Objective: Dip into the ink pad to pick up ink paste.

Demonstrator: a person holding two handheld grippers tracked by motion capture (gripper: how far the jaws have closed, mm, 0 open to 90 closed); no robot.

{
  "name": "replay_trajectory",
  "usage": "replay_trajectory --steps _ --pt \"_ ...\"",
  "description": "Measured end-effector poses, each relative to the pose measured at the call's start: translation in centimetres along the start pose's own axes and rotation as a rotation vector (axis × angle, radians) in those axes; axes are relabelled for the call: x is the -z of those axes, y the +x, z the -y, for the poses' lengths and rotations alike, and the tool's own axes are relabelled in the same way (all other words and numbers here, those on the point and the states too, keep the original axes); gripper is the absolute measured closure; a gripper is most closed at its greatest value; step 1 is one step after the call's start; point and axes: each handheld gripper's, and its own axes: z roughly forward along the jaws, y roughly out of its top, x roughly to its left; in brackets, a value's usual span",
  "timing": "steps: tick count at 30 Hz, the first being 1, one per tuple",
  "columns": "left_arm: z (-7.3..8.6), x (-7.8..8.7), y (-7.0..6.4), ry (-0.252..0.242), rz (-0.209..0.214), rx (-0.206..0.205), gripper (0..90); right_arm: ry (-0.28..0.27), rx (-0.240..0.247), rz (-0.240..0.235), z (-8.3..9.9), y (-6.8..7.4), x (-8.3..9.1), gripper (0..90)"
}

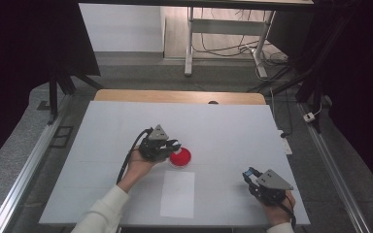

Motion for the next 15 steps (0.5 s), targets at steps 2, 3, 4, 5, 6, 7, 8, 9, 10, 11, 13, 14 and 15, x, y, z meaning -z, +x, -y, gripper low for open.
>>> replay_trajectory --steps 2,3,4,5,6,7,8,9,10,11,13,14,15 --pt "0.0 0.1 0.0 0.003 0.004 0.002 75.4 0.0 0.001 0.0 0.0 0.0 0.0 64.8" --pt "-0.1 0.2 0.0 0.004 0.006 0.002 75.4 0.001 0.003 0.0 0.0 0.0 0.0 64.8" --pt "-0.1 0.3 -0.1 0.002 0.007 0.003 75.4 0.004 0.005 0.0 0.0 0.0 0.0 64.8" --pt "-0.1 0.4 -0.1 0.001 0.01 0.004 75.4 0.004 0.005 0.0 0.0 0.0 0.0 64.8" --pt "-0.1 0.4 -0.1 0.002 0.011 0.001 75.4 0.006 0.006 0.002 0.0 0.0 0.0 64.8" --pt "-0.1 0.5 -0.2 0.001 0.012 0.0 75.4 0.006 0.006 0.002 0.0 0.0 0.0 64.8" --pt "-0.1 0.6 -0.3 0.001 0.015 -0.001 75.4 0.006 0.006 0.002 0.0 0.0 0.0 64.8" --pt "-0.1 0.7 -0.3 0.0 0.017 -0.002 75.4 0.003 0.003 0.0 0.0 0.0 0.0 64.8" --pt "-0.2 0.8 -0.3 0.001 0.017 -0.003 75.4 0.002 0.002 0.0 0.0 -0.1 0.0 64.8" --pt "-0.2 0.9 -0.4 0.001 0.018 -0.002 75.4 0.003 0.004 0.0 0.0 -0.1 0.0 64.8" --pt "-0.2 1.0 -0.4 -0.001 0.024 0.002 75.4 0.004 0.002 0.001 0.0 -0.1 0.0 64.8" --pt "-0.2 1.2 -0.4 -0.003 0.026 0.006 75.4 0.004 0.002 0.001 0.0 -0.1 0.0 64.8" --pt "-0.2 1.3 -0.4 -0.004 0.029 0.008 75.4 0.003 0.003 0.001 0.0 -0.1 0.0 64.8"
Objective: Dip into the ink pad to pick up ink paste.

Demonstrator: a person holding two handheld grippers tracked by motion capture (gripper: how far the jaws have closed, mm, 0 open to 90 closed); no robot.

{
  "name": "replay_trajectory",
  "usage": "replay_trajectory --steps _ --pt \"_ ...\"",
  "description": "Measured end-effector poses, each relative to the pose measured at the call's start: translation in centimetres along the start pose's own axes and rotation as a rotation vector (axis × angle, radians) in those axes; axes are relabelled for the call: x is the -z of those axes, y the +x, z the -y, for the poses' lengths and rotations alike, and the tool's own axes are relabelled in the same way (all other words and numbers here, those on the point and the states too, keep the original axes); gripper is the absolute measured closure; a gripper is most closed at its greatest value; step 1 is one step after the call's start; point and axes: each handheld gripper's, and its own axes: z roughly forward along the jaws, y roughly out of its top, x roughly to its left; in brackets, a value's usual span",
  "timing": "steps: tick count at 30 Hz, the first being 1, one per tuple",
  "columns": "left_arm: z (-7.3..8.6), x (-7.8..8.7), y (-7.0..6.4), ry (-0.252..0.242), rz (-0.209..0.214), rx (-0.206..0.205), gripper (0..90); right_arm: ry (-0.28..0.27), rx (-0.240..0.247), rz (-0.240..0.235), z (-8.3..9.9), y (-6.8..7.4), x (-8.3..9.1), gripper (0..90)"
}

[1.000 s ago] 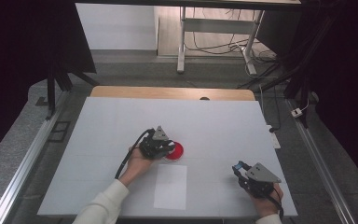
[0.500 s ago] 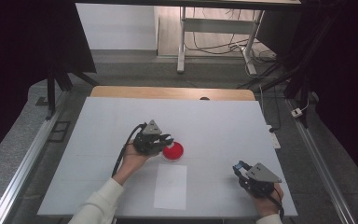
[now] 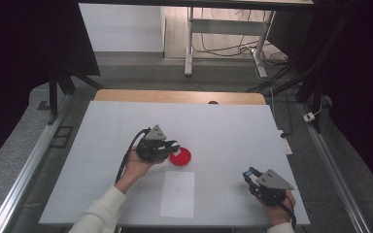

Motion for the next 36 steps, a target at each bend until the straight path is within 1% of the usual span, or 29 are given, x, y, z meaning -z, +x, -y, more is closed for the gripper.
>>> replay_trajectory --steps 7,16,19,22,25,29,34,36 --pt "0.0 1.0 0.0 -0.018 0.008 0.005 75.3 -0.004 -0.002 -0.002 0.0 0.0 0.0 64.8" --pt "-0.1 1.8 -0.1 -0.035 0.03 0.01 75.3 -0.005 -0.006 -0.002 0.0 -0.1 0.0 64.8" --pt "-0.2 2.4 -0.4 -0.046 0.041 0.007 75.3 -0.002 -0.005 -0.002 0.1 -0.1 0.0 64.8" --pt "-0.3 3.0 -1.0 -0.056 0.052 -0.008 75.3 -0.002 -0.003 0.0 0.0 -0.1 0.1 64.8" --pt "-0.4 3.5 -1.5 -0.059 0.061 -0.026 75.3 -0.007 -0.003 -0.005 0.0 -0.1 0.1 64.8" --pt "-0.5 3.8 -2.1 -0.057 0.073 -0.04 75.3 -0.006 -0.002 -0.007 0.0 -0.1 0.1 64.8" --pt "-0.3 4.3 -2.3 -0.062 0.096 -0.037 75.2 -0.006 -0.003 -0.006 0.0 -0.1 0.1 64.8" --pt "-0.2 4.5 -2.5 -0.062 0.097 -0.038 75.2 -0.006 -0.003 -0.006 0.0 -0.1 0.1 64.8"
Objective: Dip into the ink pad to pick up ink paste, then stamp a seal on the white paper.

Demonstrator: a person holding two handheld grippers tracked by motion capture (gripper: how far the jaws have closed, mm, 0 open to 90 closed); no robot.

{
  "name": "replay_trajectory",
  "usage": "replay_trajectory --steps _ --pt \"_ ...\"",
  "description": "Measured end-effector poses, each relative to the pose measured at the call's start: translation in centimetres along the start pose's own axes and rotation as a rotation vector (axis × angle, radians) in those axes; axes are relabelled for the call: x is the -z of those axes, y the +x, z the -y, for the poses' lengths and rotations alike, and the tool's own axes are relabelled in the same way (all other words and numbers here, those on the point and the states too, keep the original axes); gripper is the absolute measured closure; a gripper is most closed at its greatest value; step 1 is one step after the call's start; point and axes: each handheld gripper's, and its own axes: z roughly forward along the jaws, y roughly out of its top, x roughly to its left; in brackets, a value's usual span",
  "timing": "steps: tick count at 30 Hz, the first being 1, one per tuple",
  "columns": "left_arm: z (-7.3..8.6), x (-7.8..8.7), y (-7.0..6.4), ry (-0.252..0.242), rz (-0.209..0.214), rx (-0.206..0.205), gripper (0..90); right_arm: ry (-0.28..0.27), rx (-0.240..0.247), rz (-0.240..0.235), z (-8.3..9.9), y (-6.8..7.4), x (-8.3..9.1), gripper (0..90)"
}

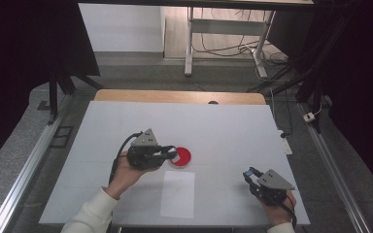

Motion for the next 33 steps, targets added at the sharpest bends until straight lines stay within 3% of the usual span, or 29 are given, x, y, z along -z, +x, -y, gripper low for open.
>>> replay_trajectory --steps 14,33 --pt "0.6 0.9 -1.2 -0.001 0.043 -0.01 75.1 -0.001 -0.004 0.002 0.0 0.0 0.0 64.8" --pt "1.8 -0.4 -2.7 0.057 0.061 -0.006 75.2 0.001 0.005 -0.001 0.0 0.0 -0.1 64.8"
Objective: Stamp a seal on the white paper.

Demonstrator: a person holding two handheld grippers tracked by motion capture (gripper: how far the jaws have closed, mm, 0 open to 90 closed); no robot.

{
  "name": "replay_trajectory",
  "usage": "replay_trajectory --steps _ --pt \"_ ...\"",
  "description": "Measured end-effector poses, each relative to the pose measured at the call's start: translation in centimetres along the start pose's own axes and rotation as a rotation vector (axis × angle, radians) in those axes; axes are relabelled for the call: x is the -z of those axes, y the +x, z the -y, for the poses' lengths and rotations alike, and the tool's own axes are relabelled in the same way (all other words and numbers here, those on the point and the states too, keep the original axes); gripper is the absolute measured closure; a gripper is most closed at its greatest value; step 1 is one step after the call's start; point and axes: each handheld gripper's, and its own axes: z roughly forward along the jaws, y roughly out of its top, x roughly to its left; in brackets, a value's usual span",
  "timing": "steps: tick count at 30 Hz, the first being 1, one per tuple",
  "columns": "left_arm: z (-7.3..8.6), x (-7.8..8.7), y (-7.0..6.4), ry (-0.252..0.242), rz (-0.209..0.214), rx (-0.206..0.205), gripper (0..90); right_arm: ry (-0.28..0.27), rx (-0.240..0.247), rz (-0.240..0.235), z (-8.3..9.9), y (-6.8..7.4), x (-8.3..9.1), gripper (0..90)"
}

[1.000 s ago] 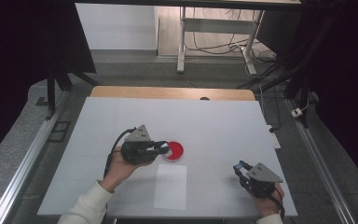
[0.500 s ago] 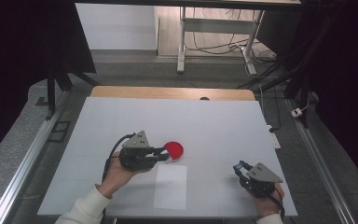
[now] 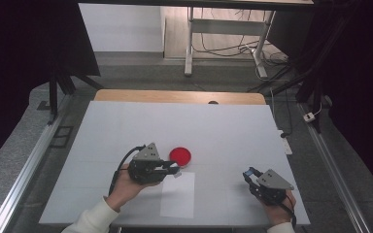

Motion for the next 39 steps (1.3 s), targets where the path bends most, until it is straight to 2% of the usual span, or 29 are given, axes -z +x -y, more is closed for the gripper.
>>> replay_trajectory --steps 13,32,39 --pt "0.9 -0.8 -0.5 0.031 -0.002 0.001 75.1 0.001 -0.001 0.001 0.0 0.0 0.0 64.8" --pt "2.5 -2.9 -1.0 0.12 -0.017 -0.017 75.1 0.006 0.005 0.001 0.0 0.0 0.0 64.8" --pt "2.8 -3.3 -1.0 0.128 -0.027 -0.023 75.1 0.0 -0.002 -0.002 0.0 0.0 0.0 64.8"
